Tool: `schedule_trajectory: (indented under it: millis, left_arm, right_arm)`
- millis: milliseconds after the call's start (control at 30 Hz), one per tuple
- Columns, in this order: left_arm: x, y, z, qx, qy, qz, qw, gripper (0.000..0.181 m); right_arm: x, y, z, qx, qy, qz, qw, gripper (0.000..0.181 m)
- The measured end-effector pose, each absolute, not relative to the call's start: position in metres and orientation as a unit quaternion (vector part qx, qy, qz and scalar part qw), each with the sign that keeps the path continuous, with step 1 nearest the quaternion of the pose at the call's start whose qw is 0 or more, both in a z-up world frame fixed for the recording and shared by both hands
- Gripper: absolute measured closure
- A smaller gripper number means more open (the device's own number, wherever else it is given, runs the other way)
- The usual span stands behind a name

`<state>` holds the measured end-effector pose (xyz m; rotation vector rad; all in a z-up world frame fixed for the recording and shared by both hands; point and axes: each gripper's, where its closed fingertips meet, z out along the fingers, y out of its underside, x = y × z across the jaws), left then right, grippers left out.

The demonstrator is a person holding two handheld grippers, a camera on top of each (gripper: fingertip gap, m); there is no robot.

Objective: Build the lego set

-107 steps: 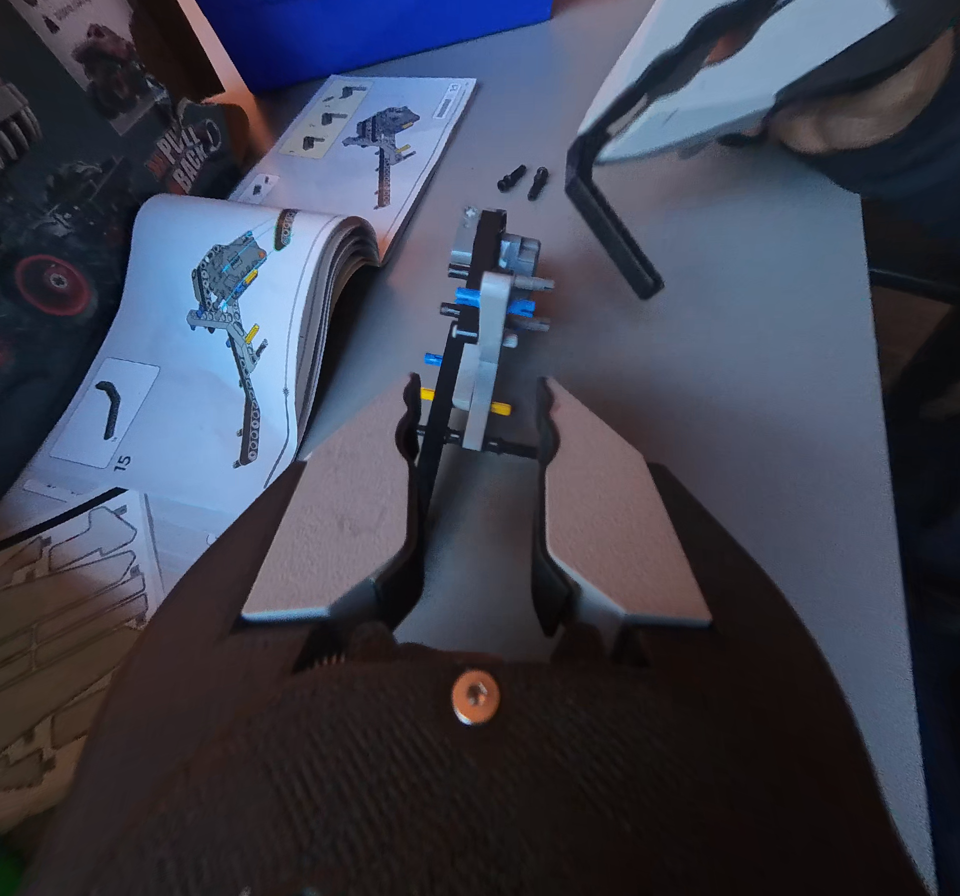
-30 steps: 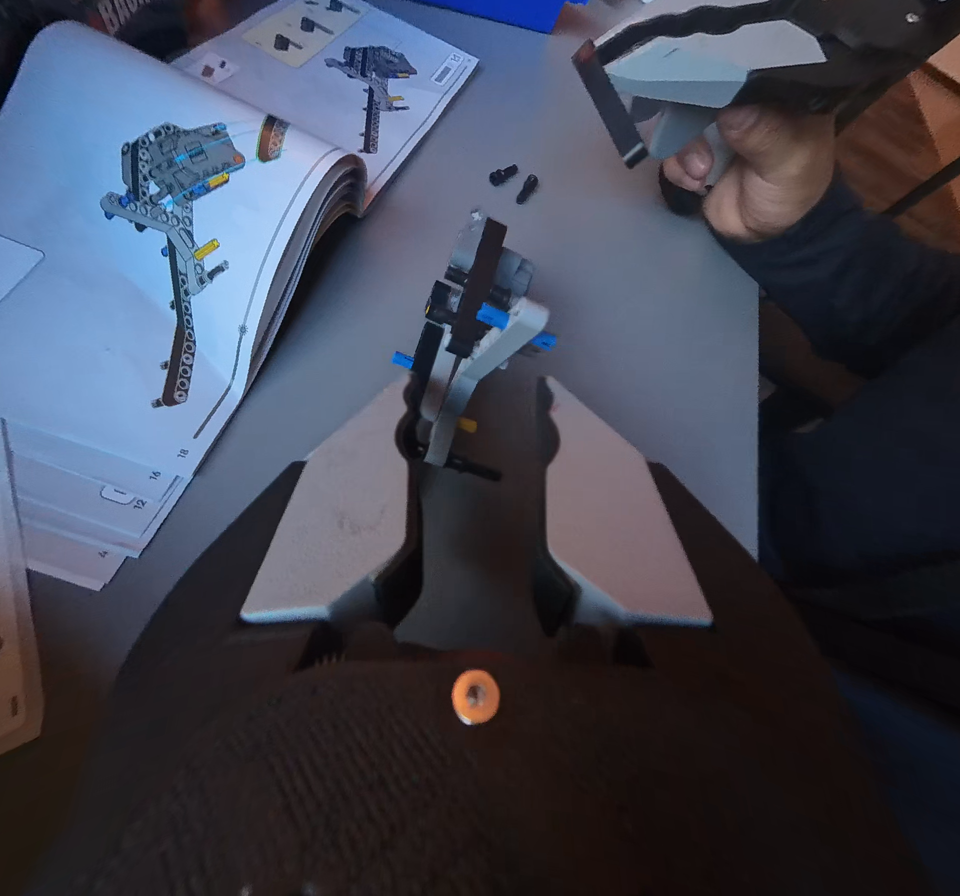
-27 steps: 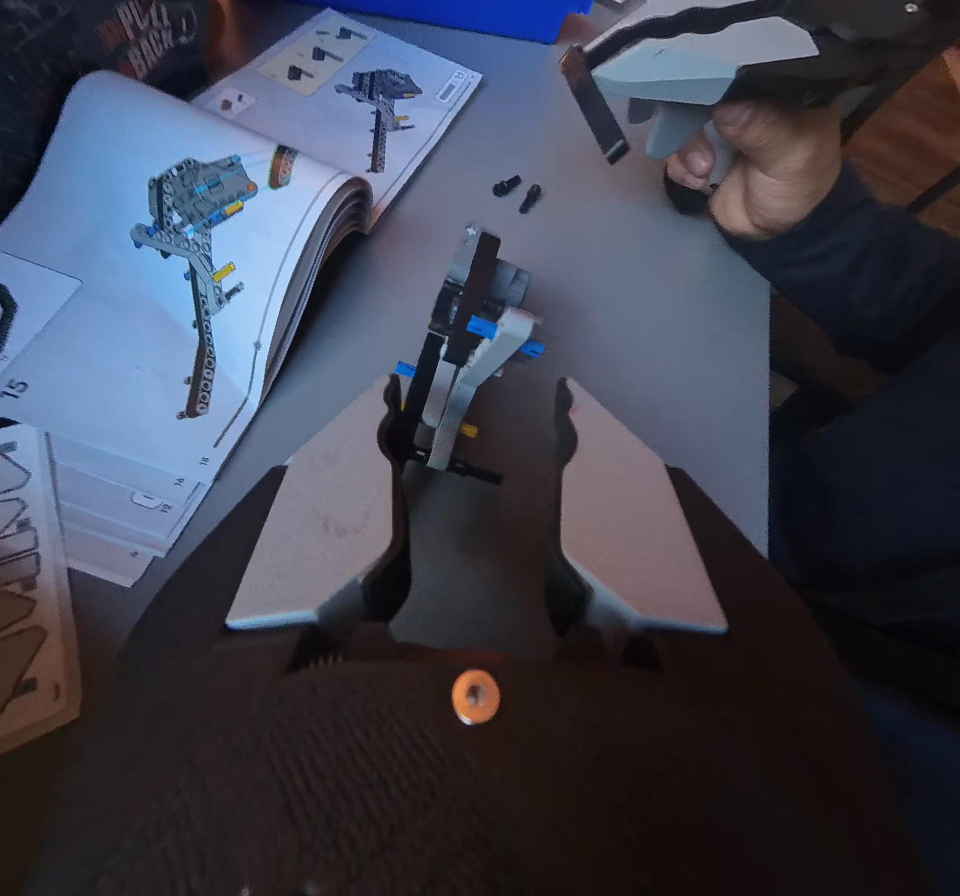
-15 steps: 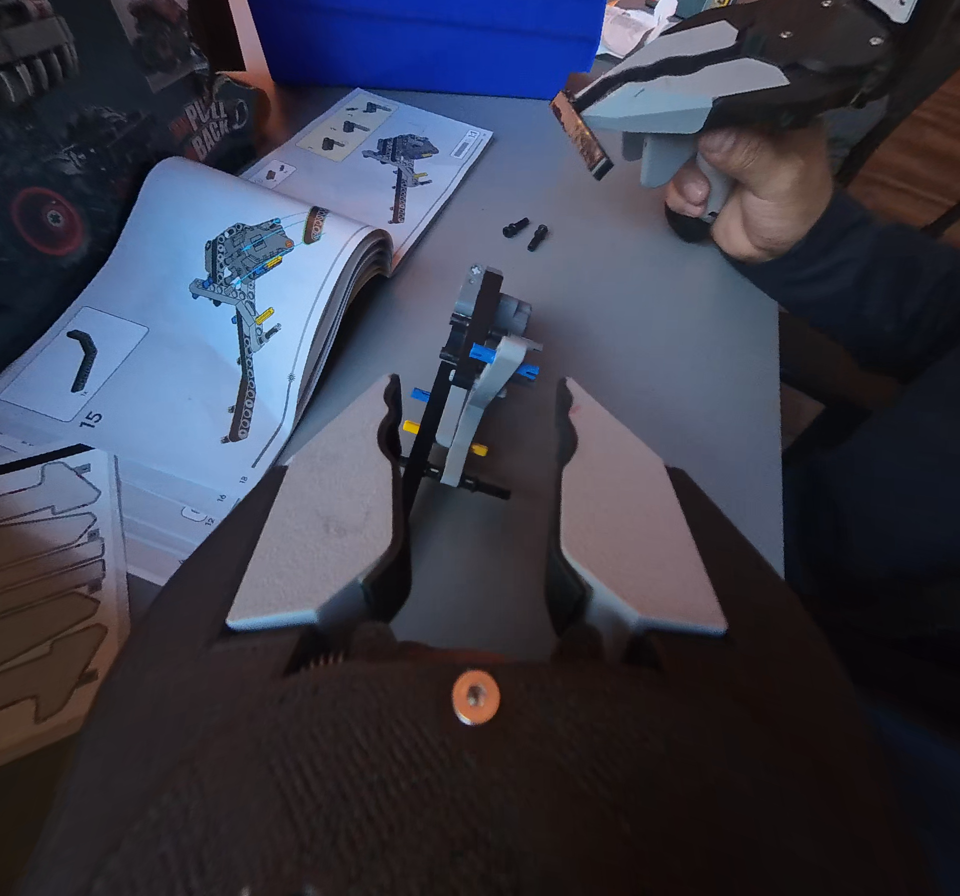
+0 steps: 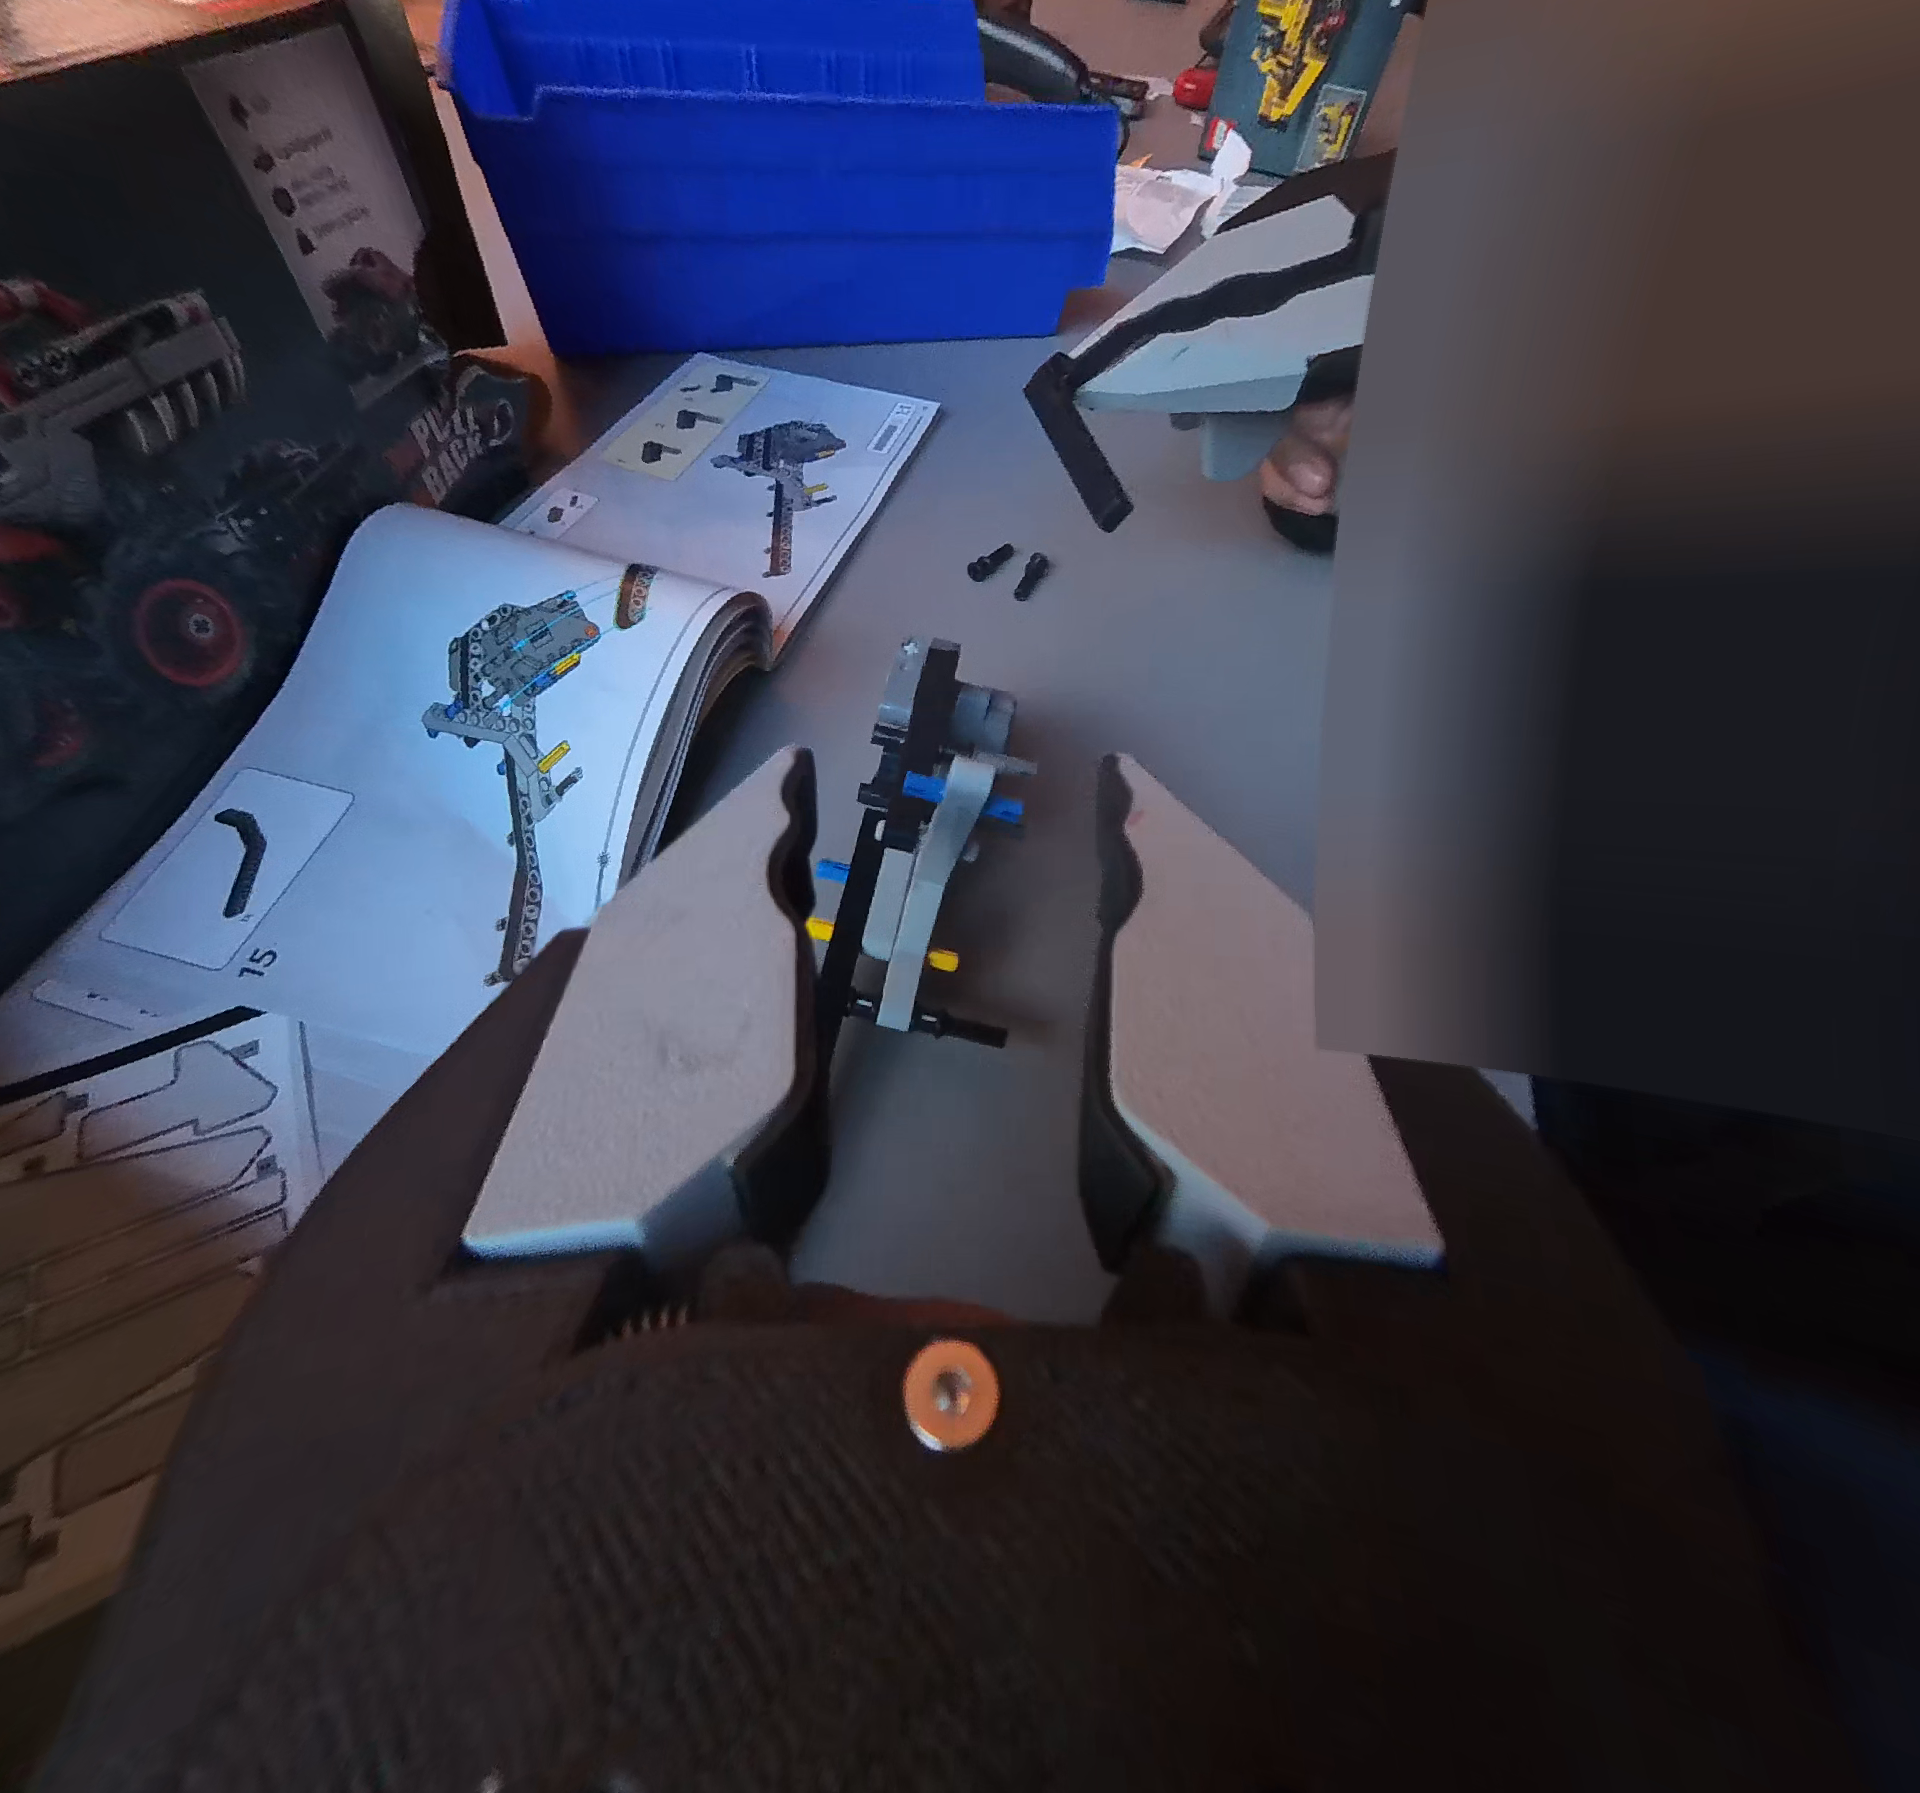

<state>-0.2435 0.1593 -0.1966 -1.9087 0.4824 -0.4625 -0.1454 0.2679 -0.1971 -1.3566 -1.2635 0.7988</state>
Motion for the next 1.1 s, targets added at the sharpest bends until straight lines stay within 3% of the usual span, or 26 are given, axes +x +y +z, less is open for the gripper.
schedule_trajectory:
  millis: [900,1100]
  left_arm:
    - [-0.274,0.168,-0.191,-0.793,0.173,-0.187,0.554,0.133]
    - [-0.268,0.162,-0.161,-0.767,0.188,-0.171,0.589,0.136]
  right_arm:
    - [-0.143,0.273,-0.207,-0.594,-0.522,0.348,0.504,0.177]
    - [-0.145,0.277,-0.211,-0.613,-0.511,0.366,0.478,0.177]
